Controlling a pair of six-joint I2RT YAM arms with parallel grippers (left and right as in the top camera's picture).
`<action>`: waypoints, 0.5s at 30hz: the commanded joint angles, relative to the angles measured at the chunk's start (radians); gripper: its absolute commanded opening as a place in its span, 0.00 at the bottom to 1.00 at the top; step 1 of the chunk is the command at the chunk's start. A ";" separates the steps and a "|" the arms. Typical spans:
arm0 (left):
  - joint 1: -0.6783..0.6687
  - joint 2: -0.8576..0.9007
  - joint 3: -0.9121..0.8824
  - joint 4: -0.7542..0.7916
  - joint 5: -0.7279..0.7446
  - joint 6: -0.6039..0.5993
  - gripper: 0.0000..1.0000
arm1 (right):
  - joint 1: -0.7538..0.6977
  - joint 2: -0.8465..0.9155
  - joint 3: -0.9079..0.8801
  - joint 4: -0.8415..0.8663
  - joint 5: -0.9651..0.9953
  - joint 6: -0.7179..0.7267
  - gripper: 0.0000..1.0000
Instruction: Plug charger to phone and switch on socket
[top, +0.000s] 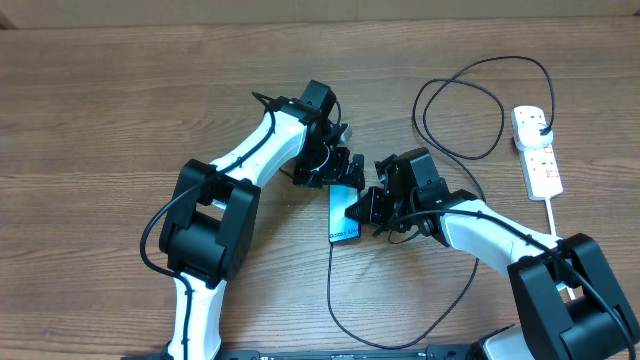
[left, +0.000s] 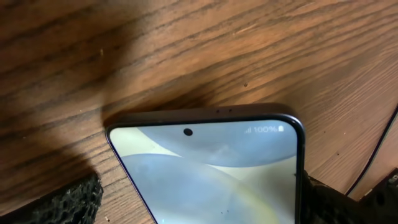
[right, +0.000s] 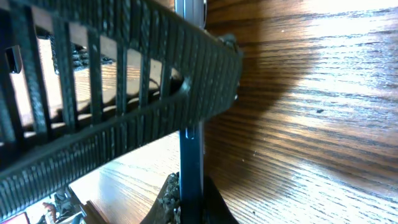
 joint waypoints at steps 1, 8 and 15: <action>0.013 0.014 -0.009 0.003 -0.141 0.026 1.00 | -0.006 0.001 -0.009 -0.035 0.108 -0.002 0.04; 0.031 0.013 0.004 -0.014 0.042 0.054 1.00 | -0.040 -0.008 -0.003 0.019 -0.152 -0.093 0.04; 0.100 -0.033 0.032 -0.034 0.543 0.257 1.00 | -0.177 -0.023 -0.003 0.141 -0.490 -0.134 0.04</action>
